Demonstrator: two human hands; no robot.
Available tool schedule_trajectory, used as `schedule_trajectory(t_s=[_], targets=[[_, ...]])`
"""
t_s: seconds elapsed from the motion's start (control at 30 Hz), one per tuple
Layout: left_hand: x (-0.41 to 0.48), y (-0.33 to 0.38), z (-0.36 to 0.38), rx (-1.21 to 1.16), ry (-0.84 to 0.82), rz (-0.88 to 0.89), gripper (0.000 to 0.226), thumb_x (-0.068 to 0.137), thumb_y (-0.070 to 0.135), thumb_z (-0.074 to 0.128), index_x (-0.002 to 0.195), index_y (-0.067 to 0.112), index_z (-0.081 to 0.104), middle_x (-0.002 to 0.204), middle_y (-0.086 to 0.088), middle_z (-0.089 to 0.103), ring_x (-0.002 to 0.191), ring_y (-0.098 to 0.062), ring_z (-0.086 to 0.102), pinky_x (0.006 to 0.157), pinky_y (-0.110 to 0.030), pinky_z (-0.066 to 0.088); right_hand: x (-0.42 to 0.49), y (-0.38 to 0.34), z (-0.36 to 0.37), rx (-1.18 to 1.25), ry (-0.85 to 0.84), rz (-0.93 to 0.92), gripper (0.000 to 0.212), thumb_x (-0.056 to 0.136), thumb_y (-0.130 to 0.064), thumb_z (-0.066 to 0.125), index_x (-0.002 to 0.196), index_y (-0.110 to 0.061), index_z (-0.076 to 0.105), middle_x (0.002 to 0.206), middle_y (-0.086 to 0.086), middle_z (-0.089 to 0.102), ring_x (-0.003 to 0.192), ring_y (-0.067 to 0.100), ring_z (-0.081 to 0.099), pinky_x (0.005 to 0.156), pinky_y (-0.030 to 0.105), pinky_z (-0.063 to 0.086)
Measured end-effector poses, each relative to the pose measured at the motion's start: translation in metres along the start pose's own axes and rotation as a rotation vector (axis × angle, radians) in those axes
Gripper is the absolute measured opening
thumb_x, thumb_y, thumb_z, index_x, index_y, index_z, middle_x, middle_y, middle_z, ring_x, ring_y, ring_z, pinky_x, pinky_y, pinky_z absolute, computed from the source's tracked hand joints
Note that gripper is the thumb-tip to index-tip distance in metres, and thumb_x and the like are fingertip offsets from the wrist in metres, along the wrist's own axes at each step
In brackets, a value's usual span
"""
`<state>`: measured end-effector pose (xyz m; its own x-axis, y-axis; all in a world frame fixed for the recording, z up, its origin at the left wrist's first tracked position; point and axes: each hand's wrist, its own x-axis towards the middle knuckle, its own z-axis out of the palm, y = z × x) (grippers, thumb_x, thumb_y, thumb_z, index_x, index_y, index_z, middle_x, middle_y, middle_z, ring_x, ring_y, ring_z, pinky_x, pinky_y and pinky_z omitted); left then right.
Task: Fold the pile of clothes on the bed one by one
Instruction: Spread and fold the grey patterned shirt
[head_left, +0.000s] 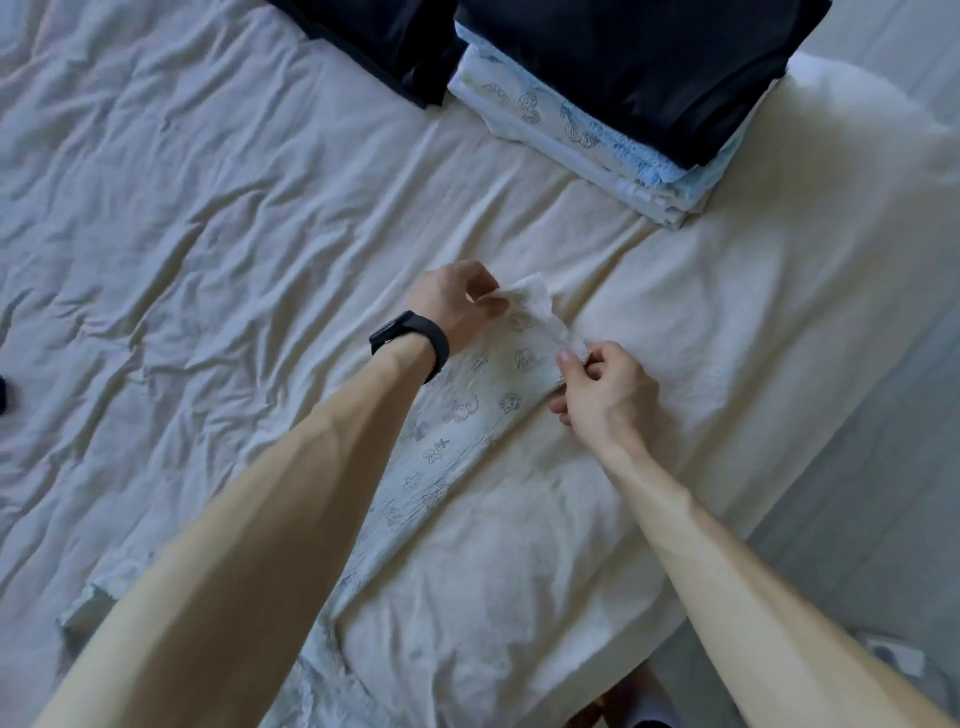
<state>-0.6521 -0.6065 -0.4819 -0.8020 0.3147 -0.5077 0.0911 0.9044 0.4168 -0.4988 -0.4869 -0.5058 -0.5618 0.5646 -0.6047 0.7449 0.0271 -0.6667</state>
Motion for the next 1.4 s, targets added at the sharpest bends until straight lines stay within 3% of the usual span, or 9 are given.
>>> schedule_trajectory(t_s=[0.13,0.3,0.43,0.53,0.6,0.77,1.0,1.13,1.4], targets=[[-0.006,-0.007,0.016,0.084,0.025,0.036,0.026,0.093,0.045,0.064,0.115,0.031,0.061,0.114,0.002,0.061,0.100,-0.022,0.061,0.087,-0.041,0.054,-0.001,0.004,-0.003,-0.089,0.074,-0.102,0.016,0.093,-0.032,0.069,0.090,-0.019,0.059,0.071,-0.008,0.071,0.079,0.022,0.072,0.079,0.037,0.056],[-0.084,-0.055,0.032,0.035,0.435,-0.109,0.043,0.095,0.036,0.060,0.136,0.025,0.050,0.143,-0.006,0.045,0.128,-0.025,0.044,0.104,-0.043,0.039,-0.039,0.006,0.012,-0.265,0.290,-0.689,0.032,0.088,-0.020,0.070,0.114,-0.003,0.060,0.109,0.016,0.059,0.100,0.036,0.057,0.090,0.041,0.045],[-0.192,-0.148,0.052,-0.017,0.607,-0.437,0.044,0.092,0.034,0.052,0.133,0.018,0.053,0.149,-0.004,0.042,0.136,-0.026,0.038,0.111,-0.051,0.030,-0.107,0.010,0.074,-0.437,-0.097,-0.988,0.034,0.091,-0.029,0.059,0.118,-0.010,0.066,0.122,0.010,0.064,0.114,0.033,0.058,0.094,0.046,0.049],[-0.242,-0.215,0.059,0.097,0.380,-0.607,0.065,0.091,0.052,0.034,0.148,0.023,0.041,0.162,-0.003,0.025,0.148,-0.029,0.025,0.117,-0.059,0.020,-0.142,0.019,0.137,-0.669,-0.448,-1.092,0.047,0.094,-0.044,0.045,0.131,-0.022,0.064,0.141,0.007,0.059,0.136,0.031,0.049,0.107,0.052,0.042],[-0.255,-0.251,0.066,0.196,0.143,-0.662,0.075,0.091,0.072,0.020,0.158,0.040,0.005,0.168,0.005,-0.009,0.154,-0.025,-0.009,0.118,-0.064,-0.003,-0.135,0.023,0.165,-0.937,-0.585,-1.098,0.059,0.098,-0.057,0.031,0.152,-0.036,0.043,0.165,0.005,0.031,0.155,0.029,0.019,0.120,0.062,0.014],[-0.242,-0.289,0.082,0.194,0.032,-0.586,0.090,0.075,0.095,0.016,0.141,0.056,-0.031,0.154,0.014,-0.041,0.147,-0.030,-0.032,0.107,-0.073,-0.016,-0.054,0.022,0.145,-1.310,-0.334,-0.970,0.076,0.088,-0.085,0.005,0.155,-0.053,-0.008,0.164,-0.009,-0.031,0.147,0.026,-0.039,0.108,0.069,-0.027],[-0.280,-0.296,0.087,0.149,0.198,-0.365,0.071,0.092,0.072,0.017,0.153,0.050,-0.012,0.161,0.006,-0.032,0.151,-0.022,-0.024,0.113,-0.066,-0.019,-0.107,0.017,0.146,-1.277,-0.239,-0.837,0.076,0.088,-0.080,0.012,0.157,-0.051,0.000,0.166,-0.008,-0.027,0.149,0.020,-0.034,0.117,0.064,-0.018],[-0.375,-0.312,0.101,-0.058,0.433,-0.356,0.062,0.090,0.046,0.042,0.151,0.039,0.029,0.166,-0.002,0.018,0.152,-0.020,0.013,0.118,-0.062,0.007,-0.214,0.047,0.190,-1.189,-0.471,-1.001,0.074,0.089,-0.074,0.016,0.158,-0.048,0.016,0.167,-0.012,-0.011,0.153,0.010,-0.021,0.124,0.054,-0.008],[-0.595,-0.457,0.134,-0.339,0.750,-1.093,0.068,0.082,0.051,0.055,0.143,0.024,0.047,0.158,-0.009,0.028,0.138,-0.036,0.035,0.108,-0.063,0.033,-0.410,0.107,0.333,-1.131,-0.735,-1.346,0.064,0.095,-0.061,0.036,0.155,-0.037,0.034,0.168,-0.002,0.018,0.156,0.019,0.007,0.122,0.053,0.013]])
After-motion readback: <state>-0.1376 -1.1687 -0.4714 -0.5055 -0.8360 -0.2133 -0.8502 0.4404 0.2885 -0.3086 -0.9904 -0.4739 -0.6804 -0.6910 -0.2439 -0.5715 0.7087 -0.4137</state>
